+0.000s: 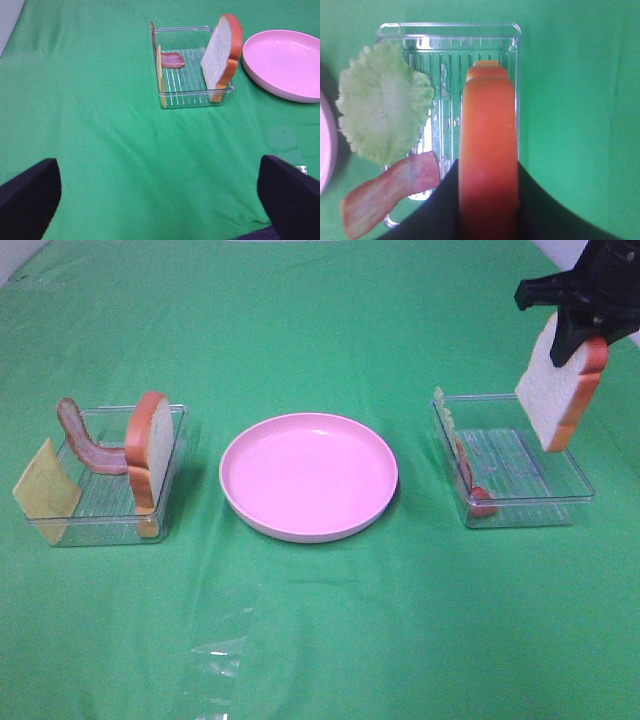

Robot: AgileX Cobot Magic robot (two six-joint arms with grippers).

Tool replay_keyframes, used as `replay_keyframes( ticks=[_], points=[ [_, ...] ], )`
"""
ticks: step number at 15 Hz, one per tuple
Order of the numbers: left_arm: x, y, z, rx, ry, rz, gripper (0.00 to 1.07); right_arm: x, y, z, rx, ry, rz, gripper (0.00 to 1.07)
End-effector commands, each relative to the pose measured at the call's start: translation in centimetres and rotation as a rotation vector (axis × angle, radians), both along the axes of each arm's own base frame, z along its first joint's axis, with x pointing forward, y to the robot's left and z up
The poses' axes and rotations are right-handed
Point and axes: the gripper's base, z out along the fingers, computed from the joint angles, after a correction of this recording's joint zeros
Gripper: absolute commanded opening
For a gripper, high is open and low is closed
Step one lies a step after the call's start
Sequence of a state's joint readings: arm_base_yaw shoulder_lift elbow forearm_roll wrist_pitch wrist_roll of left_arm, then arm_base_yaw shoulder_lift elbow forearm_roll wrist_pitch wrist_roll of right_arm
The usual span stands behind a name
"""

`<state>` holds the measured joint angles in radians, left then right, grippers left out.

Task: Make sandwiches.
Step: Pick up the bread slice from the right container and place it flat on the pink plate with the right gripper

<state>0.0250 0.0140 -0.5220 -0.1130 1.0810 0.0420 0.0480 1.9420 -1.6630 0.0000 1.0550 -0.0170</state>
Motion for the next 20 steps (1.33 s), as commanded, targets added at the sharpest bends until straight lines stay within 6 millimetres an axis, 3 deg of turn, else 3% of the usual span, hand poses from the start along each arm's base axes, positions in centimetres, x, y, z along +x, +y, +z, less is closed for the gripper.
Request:
replay_keyframes(
  ticks=[1, 4, 11, 14, 15, 16, 20],
  points=[
    [0.1, 0.0, -0.1, -0.005, 0.0, -0.003, 1.0, -1.5, 0.1, 4.0, 0.023, -0.092, -0.005, 0.02],
    [0.1, 0.0, -0.1, -0.005, 0.0, -0.003, 1.0, -3.1, 0.1, 7.3, 0.033, -0.185, -0.004, 0.02],
    [0.1, 0.0, -0.1, -0.005, 0.0, -0.003, 1.0, -3.7, 2.6, 8.5, 0.295, -0.189, -0.01, 0.02],
    [0.1, 0.0, -0.1, -0.005, 0.0, -0.003, 1.0, -4.1, 6.9, 8.7, 0.336, -0.22, 0.091, 0.02],
    [0.1, 0.0, -0.1, -0.005, 0.0, -0.003, 1.0, -4.5, 11.0, 8.5, 0.37, -0.241, 0.18, 0.02],
    [0.1, 0.0, -0.1, -0.005, 0.0, -0.003, 1.0, -4.9, 13.0, 8.2, 0.396, -0.233, 0.221, 0.02],
    [0.1, 0.0, -0.1, -0.005, 0.0, -0.003, 1.0, -5.4, 18.7, 4.8, 0.428, -0.14, 0.322, 0.02]
  ],
)
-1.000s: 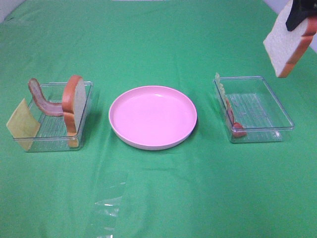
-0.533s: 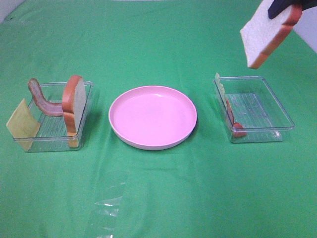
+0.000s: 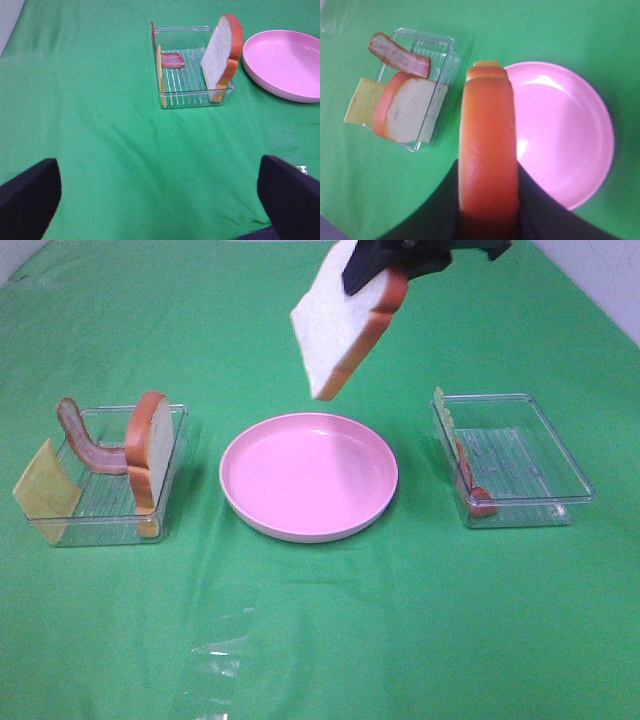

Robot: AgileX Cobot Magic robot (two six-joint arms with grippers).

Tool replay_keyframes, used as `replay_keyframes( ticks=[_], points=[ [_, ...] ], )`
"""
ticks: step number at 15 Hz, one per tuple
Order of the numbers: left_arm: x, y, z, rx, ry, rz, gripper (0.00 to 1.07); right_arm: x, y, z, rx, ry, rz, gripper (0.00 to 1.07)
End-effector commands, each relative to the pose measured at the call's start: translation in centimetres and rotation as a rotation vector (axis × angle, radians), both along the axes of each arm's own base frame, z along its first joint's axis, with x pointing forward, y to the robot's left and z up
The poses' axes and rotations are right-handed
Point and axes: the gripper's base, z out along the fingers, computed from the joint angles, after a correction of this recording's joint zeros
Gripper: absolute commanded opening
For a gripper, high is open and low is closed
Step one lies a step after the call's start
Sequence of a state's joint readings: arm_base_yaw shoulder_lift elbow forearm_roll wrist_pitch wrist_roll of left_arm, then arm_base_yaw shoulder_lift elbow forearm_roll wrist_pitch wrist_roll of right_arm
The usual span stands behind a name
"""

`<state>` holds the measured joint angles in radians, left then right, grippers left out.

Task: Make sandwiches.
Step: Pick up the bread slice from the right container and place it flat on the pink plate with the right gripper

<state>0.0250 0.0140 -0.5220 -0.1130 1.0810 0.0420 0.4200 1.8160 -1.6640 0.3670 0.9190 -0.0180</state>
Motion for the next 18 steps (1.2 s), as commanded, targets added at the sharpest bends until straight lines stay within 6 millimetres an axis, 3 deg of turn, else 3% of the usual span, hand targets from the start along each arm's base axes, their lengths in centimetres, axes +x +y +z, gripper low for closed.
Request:
replay_keyframes(
  ticks=[1, 4, 10, 15, 18],
  points=[
    [0.1, 0.0, -0.1, -0.005, 0.0, -0.003, 1.0, -0.1, 3.1, -2.5, 0.001, 0.049, 0.058, 0.02],
    [0.1, 0.0, -0.1, -0.005, 0.0, -0.003, 1.0, 0.8, 5.4, -6.6, -0.016, 0.093, 0.07, 0.02],
    [0.1, 0.0, -0.1, -0.005, 0.0, -0.003, 1.0, 3.0, 5.9, -12.2, -0.094, 0.082, 0.049, 0.02],
    [0.1, 0.0, -0.1, -0.005, 0.0, -0.003, 1.0, 3.2, 5.9, -14.2, -0.126, 0.131, 0.054, 0.02],
    [0.1, 0.0, -0.1, -0.005, 0.0, -0.003, 1.0, 3.3, 5.9, -14.4, -0.133, 0.125, 0.055, 0.02]
  ],
)
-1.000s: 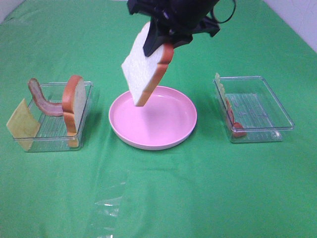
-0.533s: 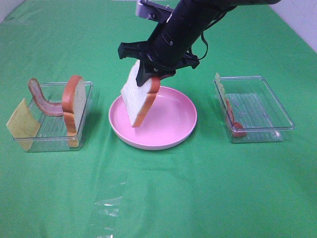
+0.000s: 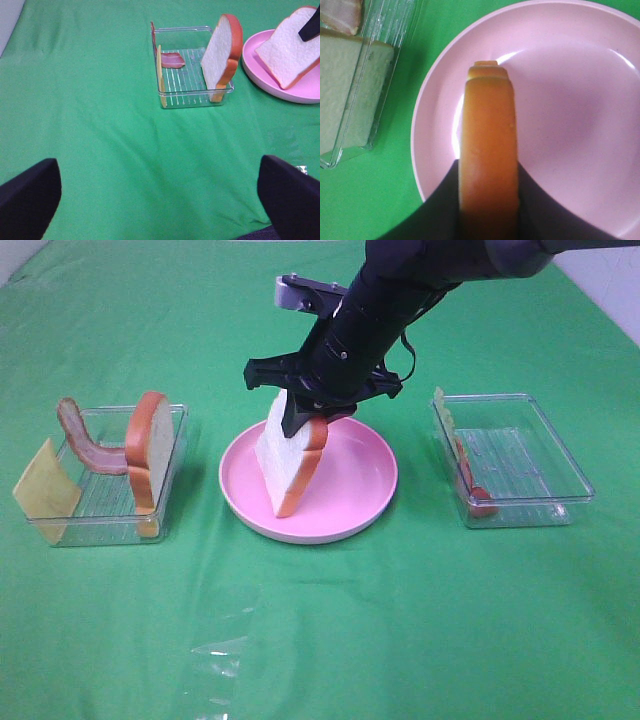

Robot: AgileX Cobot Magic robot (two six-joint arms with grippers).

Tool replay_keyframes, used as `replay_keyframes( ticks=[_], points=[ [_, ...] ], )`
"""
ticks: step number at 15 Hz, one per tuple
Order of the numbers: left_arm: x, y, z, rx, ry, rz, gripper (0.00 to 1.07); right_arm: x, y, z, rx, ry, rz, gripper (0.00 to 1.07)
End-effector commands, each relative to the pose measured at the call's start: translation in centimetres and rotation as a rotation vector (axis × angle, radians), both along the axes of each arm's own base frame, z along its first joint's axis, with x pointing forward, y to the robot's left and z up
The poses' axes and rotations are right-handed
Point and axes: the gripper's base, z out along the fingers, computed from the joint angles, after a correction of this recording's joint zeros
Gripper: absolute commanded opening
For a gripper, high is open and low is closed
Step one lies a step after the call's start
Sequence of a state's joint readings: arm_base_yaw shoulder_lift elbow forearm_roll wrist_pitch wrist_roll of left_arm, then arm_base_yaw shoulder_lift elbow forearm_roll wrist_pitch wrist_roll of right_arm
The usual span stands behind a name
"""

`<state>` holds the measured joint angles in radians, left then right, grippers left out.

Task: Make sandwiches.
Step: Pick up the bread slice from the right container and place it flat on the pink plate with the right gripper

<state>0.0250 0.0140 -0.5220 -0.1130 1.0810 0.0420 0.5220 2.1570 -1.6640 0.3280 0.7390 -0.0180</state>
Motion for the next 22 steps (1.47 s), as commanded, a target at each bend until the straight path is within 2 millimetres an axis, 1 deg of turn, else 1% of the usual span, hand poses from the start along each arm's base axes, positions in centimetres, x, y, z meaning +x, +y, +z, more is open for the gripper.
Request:
replay_keyframes(
  ticks=[1, 4, 5, 6, 7, 8, 10, 11, 16, 19, 20, 22],
  points=[
    [0.1, 0.0, -0.1, -0.005, 0.0, -0.003, 1.0, 0.1, -0.1, -0.2, -0.02, -0.014, 0.01, 0.02],
    [0.1, 0.0, -0.1, -0.005, 0.0, -0.003, 1.0, 0.2, -0.2, -0.2, -0.036, -0.022, 0.019, 0.04],
    [0.1, 0.0, -0.1, -0.005, 0.0, -0.003, 1.0, 0.2, -0.2, -0.2, -0.036, -0.021, 0.016, 0.07],
    [0.1, 0.0, -0.1, -0.005, 0.0, -0.003, 1.0, 0.2, -0.2, -0.2, -0.035, -0.02, 0.014, 0.14],
    [0.1, 0.0, -0.1, -0.005, 0.0, -0.003, 1.0, 0.2, -0.2, -0.2, -0.035, -0.02, 0.014, 0.26],
    [0.1, 0.0, -0.1, -0.005, 0.0, -0.003, 1.0, 0.2, -0.2, -0.2, -0.041, -0.022, 0.017, 0.48],
    [0.1, 0.0, -0.1, -0.005, 0.0, -0.003, 1.0, 0.2, -0.3, -0.3, -0.057, -0.03, 0.035, 0.96],
    [0.1, 0.0, -0.1, -0.005, 0.0, -0.003, 1.0, 0.2, -0.3, -0.1, -0.063, -0.04, 0.049, 0.99],
    [0.1, 0.0, -0.1, -0.005, 0.0, -0.003, 1.0, 0.1, -0.7, 0.4, -0.101, -0.059, 0.081, 0.99],
    [0.1, 0.0, -0.1, -0.005, 0.0, -0.003, 1.0, 0.1, -1.1, 4.6, -0.133, -0.103, 0.118, 0.99],
    [0.1, 0.0, -0.1, -0.005, 0.0, -0.003, 1.0, 0.2, -1.1, 5.5, -0.139, -0.109, 0.124, 0.99],
    [0.1, 0.0, -0.1, -0.005, 0.0, -0.003, 1.0, 0.5, -1.4, 9.0, -0.188, -0.146, 0.148, 0.99]
  ],
)
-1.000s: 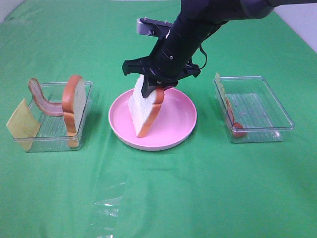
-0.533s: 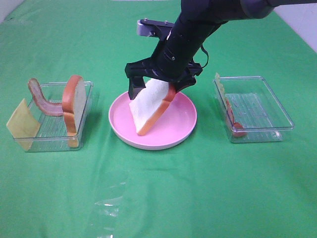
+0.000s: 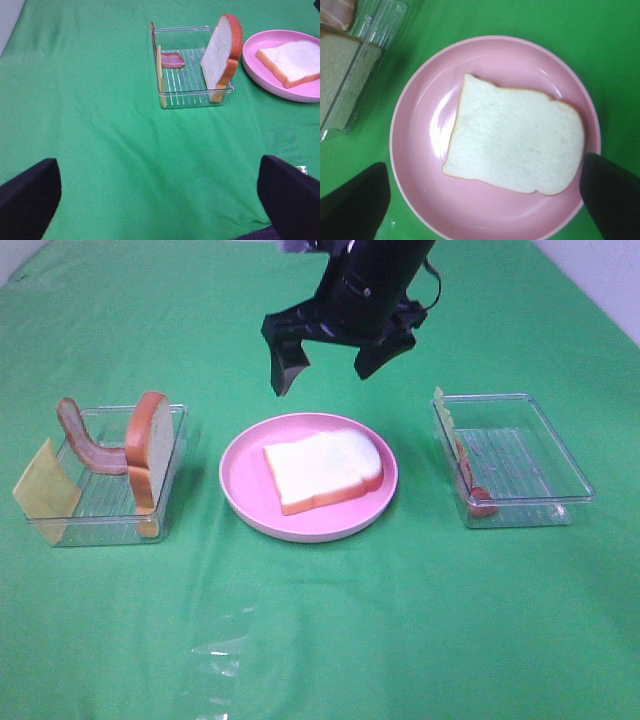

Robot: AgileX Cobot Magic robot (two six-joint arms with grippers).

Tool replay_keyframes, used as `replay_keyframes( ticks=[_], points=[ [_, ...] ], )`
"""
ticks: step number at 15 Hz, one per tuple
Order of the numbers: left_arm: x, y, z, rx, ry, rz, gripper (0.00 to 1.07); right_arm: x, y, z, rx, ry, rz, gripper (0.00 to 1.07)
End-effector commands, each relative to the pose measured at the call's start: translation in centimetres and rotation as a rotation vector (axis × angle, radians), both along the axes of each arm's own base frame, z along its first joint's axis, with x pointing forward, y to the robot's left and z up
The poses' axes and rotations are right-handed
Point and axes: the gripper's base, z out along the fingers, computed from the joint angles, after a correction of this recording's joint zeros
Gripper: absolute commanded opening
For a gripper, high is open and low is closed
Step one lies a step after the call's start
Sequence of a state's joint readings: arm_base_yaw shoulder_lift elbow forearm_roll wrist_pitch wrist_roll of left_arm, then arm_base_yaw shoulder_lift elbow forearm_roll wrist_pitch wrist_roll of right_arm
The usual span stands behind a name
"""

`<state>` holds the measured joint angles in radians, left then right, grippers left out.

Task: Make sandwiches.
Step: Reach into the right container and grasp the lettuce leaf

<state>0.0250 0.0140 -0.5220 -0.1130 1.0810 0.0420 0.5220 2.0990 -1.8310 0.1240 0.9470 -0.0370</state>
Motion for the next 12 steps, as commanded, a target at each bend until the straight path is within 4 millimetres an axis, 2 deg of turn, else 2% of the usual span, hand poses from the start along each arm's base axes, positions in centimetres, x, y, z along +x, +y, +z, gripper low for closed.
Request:
replay_keyframes(
  ticks=[1, 3, 4, 8, 12],
  points=[
    [0.1, 0.0, -0.1, -0.005, 0.0, -0.003, 1.0, 0.1, -0.6, 4.3, -0.071, -0.052, 0.032, 0.99],
    [0.1, 0.0, -0.1, -0.005, 0.0, -0.003, 1.0, 0.2, -1.3, 6.8, -0.133, -0.096, 0.028, 0.99],
    [0.1, 0.0, -0.1, -0.005, 0.0, -0.003, 1.0, 0.2, -1.6, 7.4, -0.159, -0.106, 0.025, 0.99],
    [0.1, 0.0, -0.1, -0.005, 0.0, -0.003, 1.0, 0.4, -2.0, 7.1, -0.212, -0.109, 0.009, 0.98],
    [0.1, 0.0, -0.1, -0.005, 0.0, -0.003, 1.0, 1.9, -4.2, 5.6, -0.239, -0.061, -0.086, 0.98]
  ],
)
